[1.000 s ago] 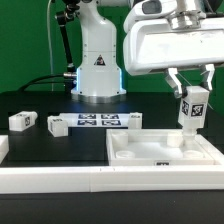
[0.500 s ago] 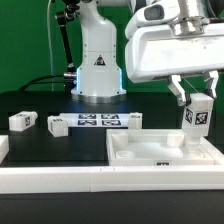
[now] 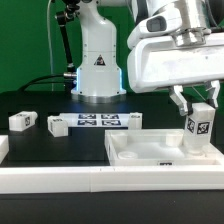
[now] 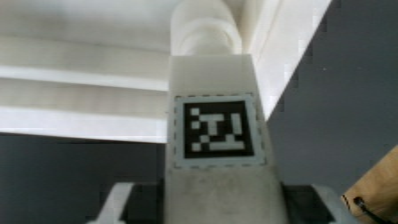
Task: Assemble square table
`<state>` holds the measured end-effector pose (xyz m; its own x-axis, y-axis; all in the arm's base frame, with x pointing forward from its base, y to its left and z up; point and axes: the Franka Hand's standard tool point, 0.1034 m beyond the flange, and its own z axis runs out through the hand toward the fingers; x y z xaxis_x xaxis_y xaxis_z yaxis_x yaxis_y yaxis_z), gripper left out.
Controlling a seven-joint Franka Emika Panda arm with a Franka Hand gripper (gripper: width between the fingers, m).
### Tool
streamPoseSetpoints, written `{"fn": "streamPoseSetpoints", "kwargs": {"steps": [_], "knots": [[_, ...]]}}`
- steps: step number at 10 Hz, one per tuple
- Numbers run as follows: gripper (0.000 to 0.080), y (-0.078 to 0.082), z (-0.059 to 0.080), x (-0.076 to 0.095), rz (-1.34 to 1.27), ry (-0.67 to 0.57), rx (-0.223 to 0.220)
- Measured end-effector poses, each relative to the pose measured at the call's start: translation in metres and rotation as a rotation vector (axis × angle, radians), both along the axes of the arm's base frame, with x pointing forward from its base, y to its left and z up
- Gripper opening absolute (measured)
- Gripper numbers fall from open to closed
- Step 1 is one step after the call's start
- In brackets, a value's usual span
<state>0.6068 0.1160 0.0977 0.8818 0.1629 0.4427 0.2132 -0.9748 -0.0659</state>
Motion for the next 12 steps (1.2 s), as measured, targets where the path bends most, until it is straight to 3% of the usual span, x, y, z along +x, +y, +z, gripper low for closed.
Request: {"fn": "streamPoseSetpoints", "kwargs": {"steps": [9,11,12], "knots": [[0.029,0.001,-0.006,-0.011,-0.016,-0.132,-0.002],[0.0535,0.001,-0.006,-0.011,-0.016,-0.131,-0.002],[0.0617,0.001,-0.007,-0.011,-0.016,-0.131,-0.002]]}}
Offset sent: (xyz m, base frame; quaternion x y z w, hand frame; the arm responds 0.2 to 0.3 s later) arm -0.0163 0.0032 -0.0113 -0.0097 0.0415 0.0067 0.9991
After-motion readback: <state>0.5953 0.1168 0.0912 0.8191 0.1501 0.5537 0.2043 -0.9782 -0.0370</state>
